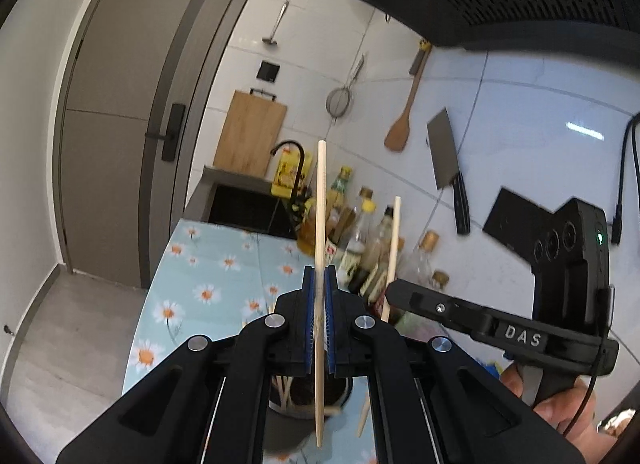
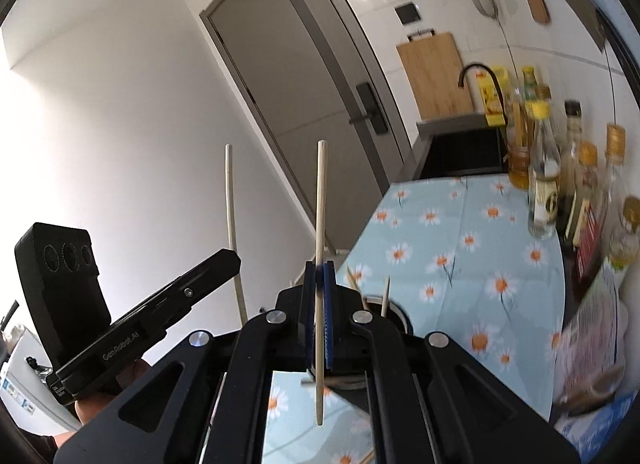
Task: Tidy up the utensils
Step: 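Lift both held sticks upright and carry them over the black holder, then open both grippers to drop the sticks into the black holder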
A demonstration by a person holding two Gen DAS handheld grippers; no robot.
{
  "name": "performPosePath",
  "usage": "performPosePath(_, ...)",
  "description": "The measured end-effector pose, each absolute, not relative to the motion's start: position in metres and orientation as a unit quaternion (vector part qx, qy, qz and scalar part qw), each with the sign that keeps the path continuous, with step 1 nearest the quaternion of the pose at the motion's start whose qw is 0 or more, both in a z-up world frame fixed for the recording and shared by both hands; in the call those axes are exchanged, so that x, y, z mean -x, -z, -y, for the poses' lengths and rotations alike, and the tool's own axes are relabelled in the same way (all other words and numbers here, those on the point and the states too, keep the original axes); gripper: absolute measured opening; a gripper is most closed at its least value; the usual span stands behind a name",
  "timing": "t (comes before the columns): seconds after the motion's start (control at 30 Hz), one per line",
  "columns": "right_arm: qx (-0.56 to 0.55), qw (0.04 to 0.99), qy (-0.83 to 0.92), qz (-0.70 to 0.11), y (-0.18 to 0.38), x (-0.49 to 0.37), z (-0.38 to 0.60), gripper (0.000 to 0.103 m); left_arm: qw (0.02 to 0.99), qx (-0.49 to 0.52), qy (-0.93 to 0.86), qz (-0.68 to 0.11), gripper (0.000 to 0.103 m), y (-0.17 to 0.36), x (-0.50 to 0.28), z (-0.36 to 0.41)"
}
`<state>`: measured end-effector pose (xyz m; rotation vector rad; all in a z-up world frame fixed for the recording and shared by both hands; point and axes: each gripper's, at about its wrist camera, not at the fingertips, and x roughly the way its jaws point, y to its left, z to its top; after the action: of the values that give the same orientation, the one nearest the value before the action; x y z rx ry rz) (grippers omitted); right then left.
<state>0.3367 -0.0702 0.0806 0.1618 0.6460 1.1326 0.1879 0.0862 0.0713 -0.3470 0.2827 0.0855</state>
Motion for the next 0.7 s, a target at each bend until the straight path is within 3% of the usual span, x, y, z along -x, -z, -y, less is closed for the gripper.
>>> performPosePath(0.33,-0.085,0.813,-0.511,-0.266,-0.079,-0.360,0.059,0.005,0.983,0.162,-0.043,-0.079,0.004,-0.070,-0.211,-0.090)
performPosePath(0.6,-0.084,0.820,-0.506,-0.254,-0.066,-0.363,0.052,0.005,0.981,0.171,-0.055,-0.078,0.004,-0.056,-0.217,-0.093)
performPosePath(0.63,-0.084,0.821,-0.505,-0.254,-0.065,-0.364,0.052,0.006,0.980,0.175,-0.054,-0.076,0.005,-0.055,-0.216,-0.094)
performPosePath(0.7,-0.086,0.824,-0.501,-0.251,-0.065,-0.364,0.053,0.021,0.979,0.179,-0.053,-0.077,0.005,-0.056,-0.217,-0.096)
